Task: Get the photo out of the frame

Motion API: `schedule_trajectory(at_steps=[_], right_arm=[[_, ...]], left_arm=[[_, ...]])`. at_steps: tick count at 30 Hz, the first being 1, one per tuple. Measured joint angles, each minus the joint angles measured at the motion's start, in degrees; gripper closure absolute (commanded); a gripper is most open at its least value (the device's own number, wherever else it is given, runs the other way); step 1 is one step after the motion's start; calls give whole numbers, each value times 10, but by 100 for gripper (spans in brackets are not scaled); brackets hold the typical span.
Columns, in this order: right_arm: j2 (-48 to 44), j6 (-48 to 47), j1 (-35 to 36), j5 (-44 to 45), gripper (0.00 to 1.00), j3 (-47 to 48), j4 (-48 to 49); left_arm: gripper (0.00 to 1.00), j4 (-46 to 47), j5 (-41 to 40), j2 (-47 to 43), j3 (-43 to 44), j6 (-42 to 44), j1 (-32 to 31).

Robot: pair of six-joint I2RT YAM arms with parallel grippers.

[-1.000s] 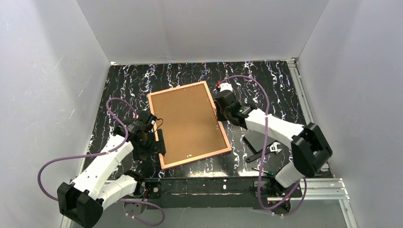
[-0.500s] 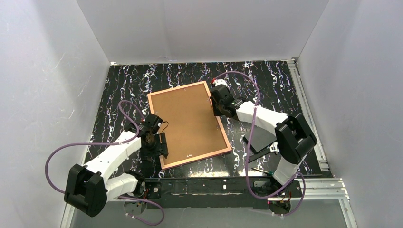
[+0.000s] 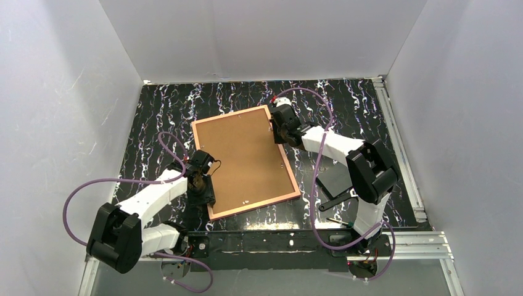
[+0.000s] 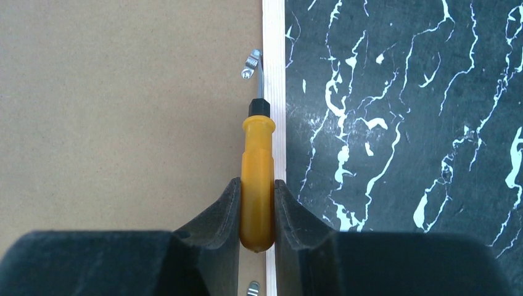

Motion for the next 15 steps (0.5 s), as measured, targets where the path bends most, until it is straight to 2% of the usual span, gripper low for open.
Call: schedule_trajectory(at_steps=[11, 13, 15], right_arm=[[13, -41, -19, -83, 99, 2, 43], [13, -46, -19, -106, 99, 3, 47], [13, -49, -19, -121, 99, 9, 43]], left_arm=[[61, 19, 1, 22, -4, -4, 0], [54, 19, 1, 21, -4, -3, 0], [42, 15, -1, 19, -4, -2, 0]])
